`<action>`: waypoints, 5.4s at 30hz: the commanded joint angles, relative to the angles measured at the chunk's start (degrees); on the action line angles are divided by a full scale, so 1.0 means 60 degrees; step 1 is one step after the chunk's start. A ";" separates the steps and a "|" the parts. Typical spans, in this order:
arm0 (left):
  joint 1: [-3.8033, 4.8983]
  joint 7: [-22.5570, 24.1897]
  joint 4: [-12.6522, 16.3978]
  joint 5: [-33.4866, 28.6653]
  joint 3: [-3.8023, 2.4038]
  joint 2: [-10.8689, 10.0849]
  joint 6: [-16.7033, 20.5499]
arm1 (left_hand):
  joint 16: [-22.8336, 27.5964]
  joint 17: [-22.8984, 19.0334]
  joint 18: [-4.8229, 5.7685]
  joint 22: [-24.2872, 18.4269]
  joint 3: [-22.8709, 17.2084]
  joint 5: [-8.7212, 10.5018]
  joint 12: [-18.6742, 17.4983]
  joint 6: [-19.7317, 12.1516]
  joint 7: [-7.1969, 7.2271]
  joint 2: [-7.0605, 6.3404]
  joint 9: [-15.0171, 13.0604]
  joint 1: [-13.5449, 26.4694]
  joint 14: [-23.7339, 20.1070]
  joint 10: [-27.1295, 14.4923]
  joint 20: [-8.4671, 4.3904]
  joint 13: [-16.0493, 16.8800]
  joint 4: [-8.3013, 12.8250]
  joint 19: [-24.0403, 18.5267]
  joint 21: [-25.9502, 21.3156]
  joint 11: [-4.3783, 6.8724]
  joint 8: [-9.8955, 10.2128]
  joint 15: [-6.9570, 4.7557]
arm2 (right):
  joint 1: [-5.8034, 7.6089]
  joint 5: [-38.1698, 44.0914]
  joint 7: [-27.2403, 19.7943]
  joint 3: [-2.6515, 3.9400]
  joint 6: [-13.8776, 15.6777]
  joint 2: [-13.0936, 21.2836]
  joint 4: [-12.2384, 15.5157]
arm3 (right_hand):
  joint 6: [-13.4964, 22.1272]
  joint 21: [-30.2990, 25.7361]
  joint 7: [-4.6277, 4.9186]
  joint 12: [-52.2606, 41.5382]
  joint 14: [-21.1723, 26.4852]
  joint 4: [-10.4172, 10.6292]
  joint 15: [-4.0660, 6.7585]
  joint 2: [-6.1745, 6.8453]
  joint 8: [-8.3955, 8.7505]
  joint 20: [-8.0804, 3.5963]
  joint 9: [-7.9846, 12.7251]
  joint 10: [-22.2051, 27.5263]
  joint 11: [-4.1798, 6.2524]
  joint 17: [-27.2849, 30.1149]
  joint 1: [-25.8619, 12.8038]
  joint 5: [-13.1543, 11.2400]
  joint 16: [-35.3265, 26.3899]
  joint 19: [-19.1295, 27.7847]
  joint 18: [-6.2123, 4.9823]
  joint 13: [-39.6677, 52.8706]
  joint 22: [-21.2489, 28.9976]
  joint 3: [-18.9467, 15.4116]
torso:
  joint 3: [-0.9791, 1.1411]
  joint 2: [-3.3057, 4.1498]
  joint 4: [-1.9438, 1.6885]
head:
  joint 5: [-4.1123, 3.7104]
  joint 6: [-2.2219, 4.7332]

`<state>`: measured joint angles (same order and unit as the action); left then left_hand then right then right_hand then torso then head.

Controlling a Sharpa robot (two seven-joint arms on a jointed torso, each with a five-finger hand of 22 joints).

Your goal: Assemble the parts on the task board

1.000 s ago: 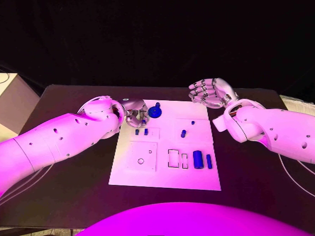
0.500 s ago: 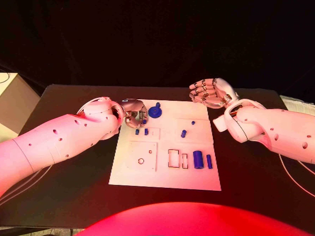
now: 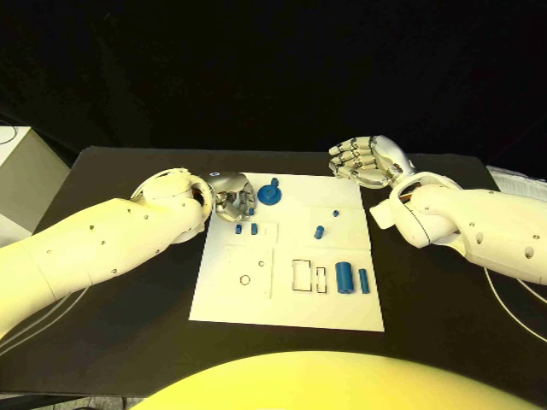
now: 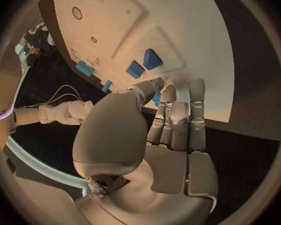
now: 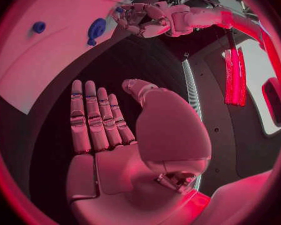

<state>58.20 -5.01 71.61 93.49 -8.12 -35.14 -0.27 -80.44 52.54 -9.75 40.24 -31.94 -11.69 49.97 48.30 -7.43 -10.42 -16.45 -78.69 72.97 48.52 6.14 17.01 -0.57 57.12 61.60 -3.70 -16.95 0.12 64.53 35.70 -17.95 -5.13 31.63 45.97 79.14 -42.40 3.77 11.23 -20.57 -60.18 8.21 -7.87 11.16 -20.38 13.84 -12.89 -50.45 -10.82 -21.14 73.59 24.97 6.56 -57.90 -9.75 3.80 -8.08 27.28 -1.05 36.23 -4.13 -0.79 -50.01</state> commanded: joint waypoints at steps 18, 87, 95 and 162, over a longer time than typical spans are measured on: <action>-0.0005 0.0018 0.0096 -0.0758 -0.0391 -0.0478 0.0245 | 0.0546 -0.1731 -0.0124 -0.0290 -0.0180 -0.0029 0.0212 -0.0062 -0.0160 -0.0056 -0.0041 -0.0151 -0.1208 -0.0801 0.0047 -0.0027 -0.0038 -0.0449 -0.0333 -0.0179 0.0078 0.0139 | -0.0019 0.0385 0.0048 0.0003 -0.0284 0.0039 -0.0174 | -0.0162 0.0095 0.0508 -0.0027 -0.0210 -0.0679 0.0069 0.0066 0.0006 -0.0068 0.0048 -0.0159 0.0038 0.0092 0.0493 -0.0059 -0.0028 -0.0198 -0.0125 -0.0019 0.0151 0.0276 | 0.0001 -0.0014 0.0002 | -0.0072 0.0002; -0.1187 0.2952 0.1822 -1.3419 -0.1627 -0.2589 -0.1224 | 0.7666 -0.5469 -0.0117 -0.4673 0.1560 0.1280 -0.4869 0.0475 -0.0583 0.0025 -0.0056 -0.0656 -0.2836 0.1030 0.0766 -0.2217 -0.1540 0.0100 -0.6514 -0.0739 0.0182 0.0819 | -0.0237 1.0100 0.4667 -0.0108 -0.3449 -0.0263 0.0273 | -0.2657 0.9837 -0.0436 0.2716 -0.4215 -0.0904 0.1454 0.0144 0.0971 -0.1552 -0.0297 -0.3490 0.1080 -0.6715 0.0754 -0.2491 0.9686 -0.4065 0.0646 0.0138 -0.8383 0.1442 | 0.0040 -0.0046 -0.0060 | -0.0314 0.0002; -0.1187 0.2923 0.1847 -1.3321 -0.1627 -0.2585 -0.1250 | 0.7676 -0.5463 -0.0116 -0.4679 0.1556 0.1280 -0.4886 0.0481 -0.0594 0.0033 -0.0056 -0.0663 -0.2838 0.1023 0.0767 -0.2216 -0.1535 0.0104 -0.6522 -0.0746 0.0182 0.0822 | -0.0320 1.0133 0.4730 -0.0111 -0.3500 -0.0372 0.0212 | -0.2932 1.0254 -0.0547 0.2667 -0.4209 -0.1071 0.1529 -0.0002 0.0778 -0.1599 -0.0489 -0.3816 0.1193 -0.6821 0.0766 -0.2646 0.9933 -0.4091 0.0702 0.0243 -0.8862 0.1571 | 0.0042 -0.0051 -0.0057 | -0.0335 0.0002; -0.1206 0.3331 0.2080 -1.3232 -0.1627 -0.2382 -0.0149 | 0.7819 -0.5366 -0.0106 -0.4765 0.1558 0.1273 -0.5105 0.0292 -0.0739 0.0065 0.0015 -0.0741 -0.2836 0.0921 0.0787 -0.2197 -0.1425 0.0164 -0.6638 -0.0845 0.0343 0.0882 | -0.1086 0.9555 0.4055 0.0021 -0.0214 -0.0511 0.2752 | -0.3059 1.1259 -0.0621 0.2801 -0.4192 -0.1415 0.1591 -0.0129 0.0554 -0.1663 -0.0863 -0.4020 0.1264 -0.6827 0.0701 -0.2191 1.0245 -0.4274 0.0881 0.0388 -1.0027 0.1745 | -0.0001 -0.0063 -0.0082 | 0.0402 0.0047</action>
<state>51.04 12.89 83.80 15.16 -17.83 -49.59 -4.07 -33.80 20.25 -9.69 11.70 -22.54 -3.78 19.64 50.38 -11.76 -10.01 -16.42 -82.72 55.70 54.07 10.86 3.77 -9.49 57.75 22.13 -8.61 -15.28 5.13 58.35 90.91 7.98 -4.98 29.78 43.35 95.98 -60.68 71.06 7.05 -3.41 -84.04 0.13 1.43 10.64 -16.99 3.81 -17.97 -73.22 -4.12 -62.13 77.88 11.49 67.80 -83.30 -4.84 6.08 -68.17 37.72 -1.06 35.88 -4.55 1.26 -49.53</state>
